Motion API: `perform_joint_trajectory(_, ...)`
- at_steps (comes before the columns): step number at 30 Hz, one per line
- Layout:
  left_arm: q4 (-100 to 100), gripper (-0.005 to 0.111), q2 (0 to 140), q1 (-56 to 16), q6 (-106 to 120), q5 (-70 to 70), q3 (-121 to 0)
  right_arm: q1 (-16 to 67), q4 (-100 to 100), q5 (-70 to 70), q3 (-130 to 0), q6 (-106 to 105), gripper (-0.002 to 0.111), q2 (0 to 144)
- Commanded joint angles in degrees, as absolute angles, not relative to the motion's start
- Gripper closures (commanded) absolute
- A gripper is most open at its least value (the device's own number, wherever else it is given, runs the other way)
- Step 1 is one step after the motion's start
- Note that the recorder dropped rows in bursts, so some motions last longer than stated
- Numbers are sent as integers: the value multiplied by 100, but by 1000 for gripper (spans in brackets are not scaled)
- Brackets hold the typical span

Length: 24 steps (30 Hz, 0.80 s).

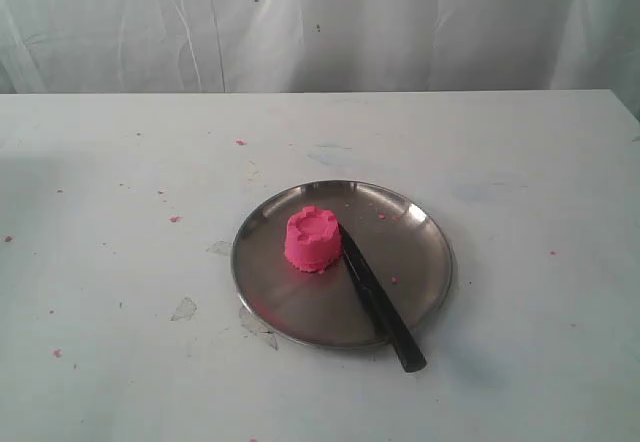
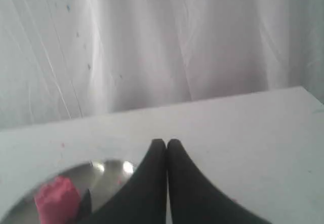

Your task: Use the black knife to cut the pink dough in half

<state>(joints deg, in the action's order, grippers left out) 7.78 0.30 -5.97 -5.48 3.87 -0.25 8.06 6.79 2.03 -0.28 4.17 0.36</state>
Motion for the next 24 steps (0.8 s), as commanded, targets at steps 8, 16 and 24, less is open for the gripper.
perform_joint_trajectory(8,831,107,0,-586,-563,411,0,764,940,-3341,0,2927,108,0)
perform_joint_trajectory(16,816,107,0,-586,-563,411,0,896,-2457,-115,-2096,5491,108,231)
perform_joint_trajectory(24,816,107,0,-586,-563,411,0,1952,-437,3507,-4489,605,108,3660)
